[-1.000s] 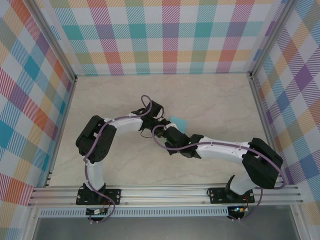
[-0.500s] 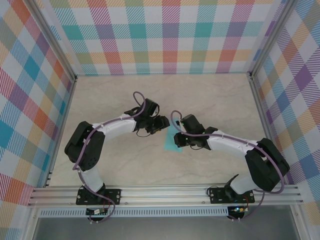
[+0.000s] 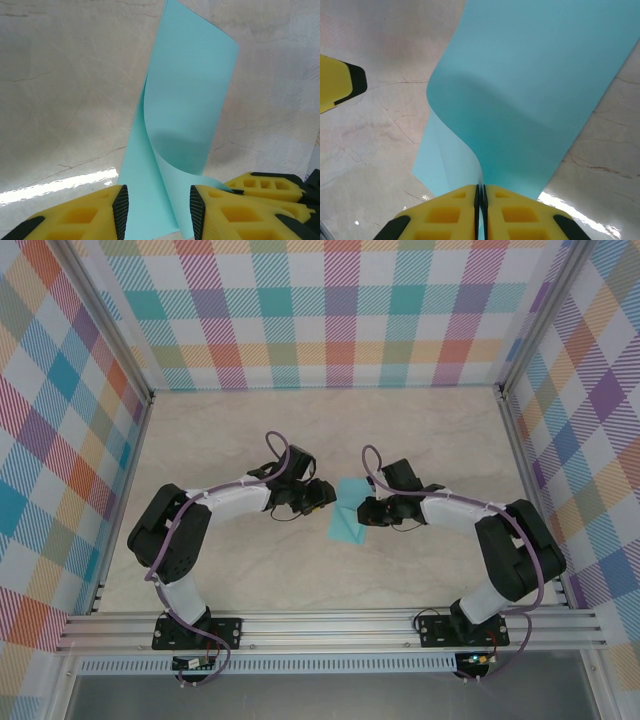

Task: Fold a paper plane with a square sheet of paper (pick it up from the middle)
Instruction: Fold the triangle a second time at the center of the table.

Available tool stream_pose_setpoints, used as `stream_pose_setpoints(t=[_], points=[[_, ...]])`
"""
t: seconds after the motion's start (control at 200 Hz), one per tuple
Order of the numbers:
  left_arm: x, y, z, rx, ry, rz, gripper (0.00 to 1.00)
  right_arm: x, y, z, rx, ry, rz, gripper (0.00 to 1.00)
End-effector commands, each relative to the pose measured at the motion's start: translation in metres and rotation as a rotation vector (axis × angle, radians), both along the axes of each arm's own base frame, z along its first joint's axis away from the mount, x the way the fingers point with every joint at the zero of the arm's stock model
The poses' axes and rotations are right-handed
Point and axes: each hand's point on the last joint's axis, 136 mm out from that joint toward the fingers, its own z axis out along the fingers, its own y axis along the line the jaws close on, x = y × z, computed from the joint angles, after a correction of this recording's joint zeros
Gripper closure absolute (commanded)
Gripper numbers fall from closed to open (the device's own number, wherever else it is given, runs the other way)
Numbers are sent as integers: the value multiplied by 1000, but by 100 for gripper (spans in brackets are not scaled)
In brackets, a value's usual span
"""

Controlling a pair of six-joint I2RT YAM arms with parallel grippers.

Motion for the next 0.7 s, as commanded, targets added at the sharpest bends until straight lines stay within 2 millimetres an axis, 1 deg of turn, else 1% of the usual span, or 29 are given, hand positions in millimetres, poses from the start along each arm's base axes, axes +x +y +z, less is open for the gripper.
stream_pose_setpoints(t=[0.0, 0.055, 0.15, 0.41, 0.695], points=[[0, -8, 18, -71, -46, -34, 61, 7, 3, 6, 23, 3, 24, 87], [-2, -10, 17, -81, -47, -45, 61, 9, -1, 2, 10, 19, 18, 87], [-2, -12, 15, -85, -50, -51, 60, 12, -2, -3, 7, 33, 29, 87], [-2, -17, 11, -96, -48, -61, 60, 19, -4, -8, 8, 45, 42, 85], [-4, -28, 9, -109, -40, -86, 62, 24, -8, -15, -8, 65, 34, 85]])
